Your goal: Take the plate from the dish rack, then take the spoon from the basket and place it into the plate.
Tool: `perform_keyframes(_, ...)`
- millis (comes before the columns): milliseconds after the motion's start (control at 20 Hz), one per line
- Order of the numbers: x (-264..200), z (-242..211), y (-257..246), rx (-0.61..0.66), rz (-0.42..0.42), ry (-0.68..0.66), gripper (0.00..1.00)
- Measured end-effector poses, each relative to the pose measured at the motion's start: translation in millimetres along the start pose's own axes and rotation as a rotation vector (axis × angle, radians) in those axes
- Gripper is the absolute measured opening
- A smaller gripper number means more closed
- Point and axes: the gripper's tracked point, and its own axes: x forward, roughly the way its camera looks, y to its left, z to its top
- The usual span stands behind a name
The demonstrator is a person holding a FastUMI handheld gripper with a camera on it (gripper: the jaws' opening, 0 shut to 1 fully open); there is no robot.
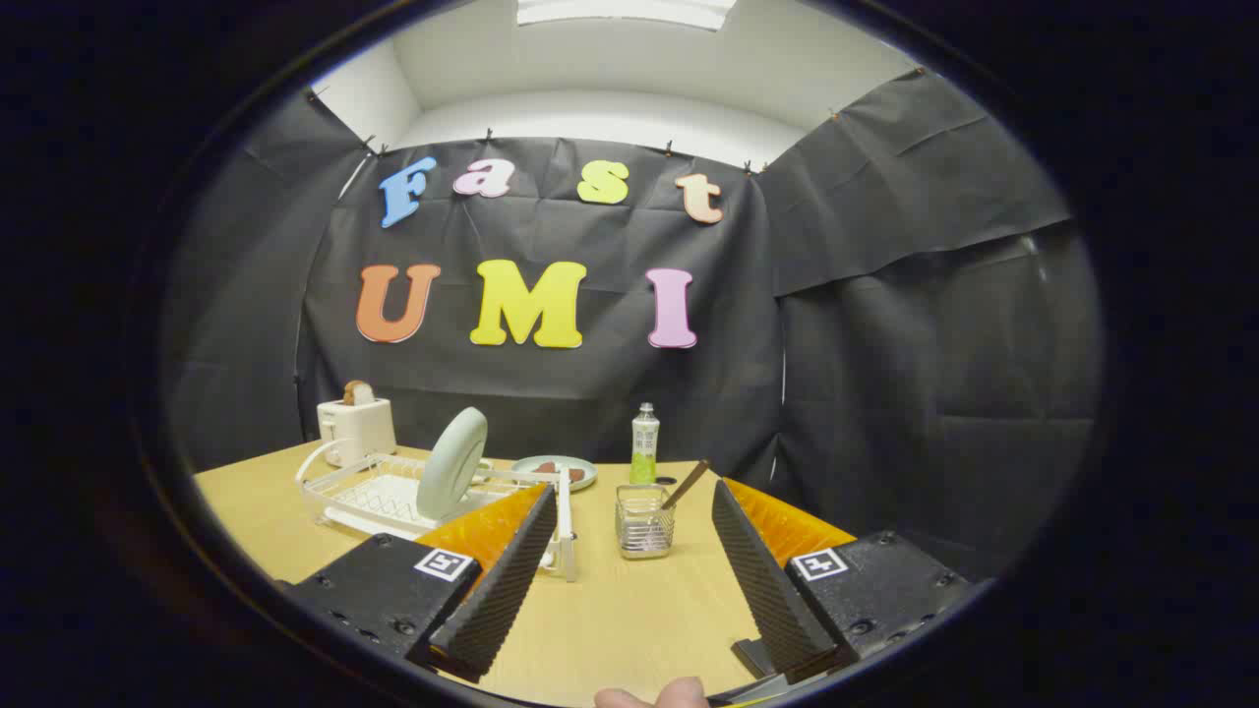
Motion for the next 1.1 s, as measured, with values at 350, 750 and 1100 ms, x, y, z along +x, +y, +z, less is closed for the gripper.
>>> perform_keyframes(350, -0.7, -7.2, 4.9, 0.014, 0.012, 0.013, 1.00)
perform_keyframes(750, 1.6, -8.1, 6.0, 0.022, 0.015, 0.014, 1.00)
perform_keyframes(1100, 5.9, -14.5, 12.1, 0.038, 0.033, 0.031, 1.00)
